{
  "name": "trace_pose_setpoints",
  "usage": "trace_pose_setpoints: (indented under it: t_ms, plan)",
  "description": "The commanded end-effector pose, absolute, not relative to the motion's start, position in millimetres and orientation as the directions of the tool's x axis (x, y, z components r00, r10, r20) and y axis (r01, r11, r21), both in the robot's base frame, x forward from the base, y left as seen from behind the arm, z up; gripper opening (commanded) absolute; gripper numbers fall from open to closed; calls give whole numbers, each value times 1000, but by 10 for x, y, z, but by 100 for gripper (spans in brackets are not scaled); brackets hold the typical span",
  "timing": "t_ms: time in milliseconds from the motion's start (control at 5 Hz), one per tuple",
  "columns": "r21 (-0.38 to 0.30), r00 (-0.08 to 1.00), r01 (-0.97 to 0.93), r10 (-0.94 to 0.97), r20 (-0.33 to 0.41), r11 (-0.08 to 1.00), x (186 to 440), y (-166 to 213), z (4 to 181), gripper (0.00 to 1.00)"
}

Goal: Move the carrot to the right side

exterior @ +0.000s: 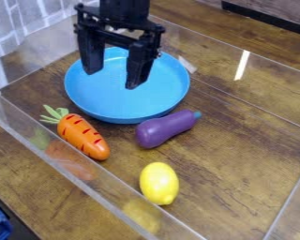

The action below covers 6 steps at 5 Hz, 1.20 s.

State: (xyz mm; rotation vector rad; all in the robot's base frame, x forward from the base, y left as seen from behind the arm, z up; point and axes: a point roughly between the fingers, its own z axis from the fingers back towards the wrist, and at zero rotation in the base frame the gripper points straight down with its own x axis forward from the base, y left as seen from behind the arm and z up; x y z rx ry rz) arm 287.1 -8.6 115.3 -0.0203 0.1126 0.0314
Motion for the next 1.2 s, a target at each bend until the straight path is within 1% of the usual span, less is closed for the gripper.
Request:
trace_pose_setpoints:
  t_ms: [0, 200, 400, 600, 800, 1000]
  plan:
    - [-34, 991, -104, 101, -90, 994, 2847, -26, 1158, 100]
    - [-54, 979, -187, 181, -94, 981, 2773, 23, 1080, 100]
    - [-104, 945, -326, 319, -75, 940, 2652, 150, 998, 100]
    - [-165, 877, -480, 472, -88, 862, 2612, 267, 913, 100]
    - [-203, 805, -593, 583, -112, 779, 2614, 270, 798, 100]
    - [-207, 755, -655, 645, -124, 727, 2629, 232, 650, 100]
